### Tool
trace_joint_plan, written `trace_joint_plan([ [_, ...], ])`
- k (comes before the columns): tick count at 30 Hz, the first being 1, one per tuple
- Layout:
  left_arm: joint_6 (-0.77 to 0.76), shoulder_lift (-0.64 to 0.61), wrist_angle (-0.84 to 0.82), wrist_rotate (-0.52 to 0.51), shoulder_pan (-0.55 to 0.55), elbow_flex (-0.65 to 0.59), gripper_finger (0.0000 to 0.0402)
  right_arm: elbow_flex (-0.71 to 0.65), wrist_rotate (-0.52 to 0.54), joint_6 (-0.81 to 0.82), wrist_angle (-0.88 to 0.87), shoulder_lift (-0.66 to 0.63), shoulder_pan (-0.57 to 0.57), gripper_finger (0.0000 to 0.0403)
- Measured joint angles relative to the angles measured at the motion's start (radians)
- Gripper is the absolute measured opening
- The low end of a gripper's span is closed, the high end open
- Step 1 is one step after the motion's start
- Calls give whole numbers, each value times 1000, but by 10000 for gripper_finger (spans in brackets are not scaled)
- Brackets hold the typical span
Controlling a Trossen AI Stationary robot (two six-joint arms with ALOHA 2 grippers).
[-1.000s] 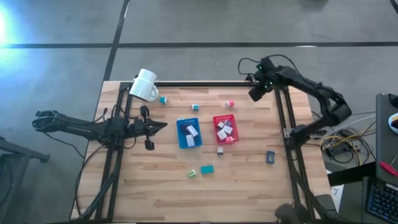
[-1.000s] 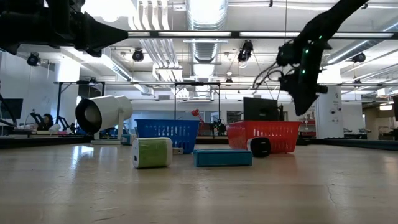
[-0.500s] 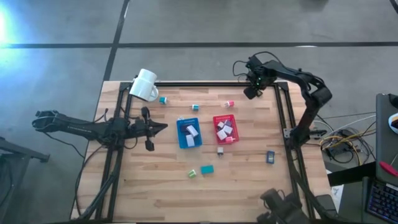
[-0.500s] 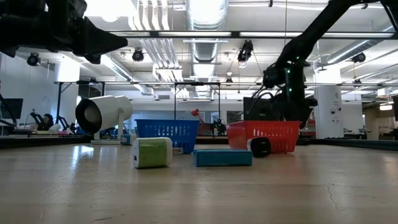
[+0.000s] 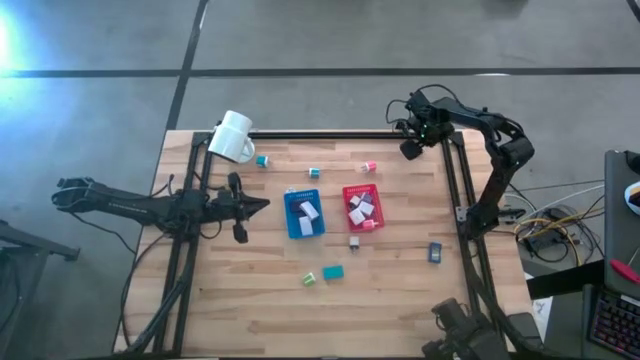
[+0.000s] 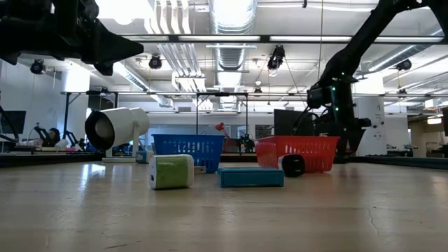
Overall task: Pick & Place Office items
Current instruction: Put the black digital clock into the blue bin
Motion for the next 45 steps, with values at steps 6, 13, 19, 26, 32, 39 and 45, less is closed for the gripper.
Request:
trace_joint_plan([
  [6,2,0,0,0,0,0,16,-22,-47,-38,45,0,-1,252],
  [13,9,0,0,0,0,0,16,-52,-111,-63,129,0,-2,254],
  [19,9,0,0,0,0,0,16,-96,-115,-81,221,0,-10,239],
  [26,9,0,1,0,1,0,16,-114,-120,-105,233,0,-8,181],
  [32,9,0,5,0,1,0,16,-130,-121,-116,241,-5,-2,141],
  [39,47,0,31,0,1,1,16,-110,-270,-71,223,-51,55,141],
  [45,89,0,51,0,1,2,16,-107,-342,-63,255,-207,145,141],
])
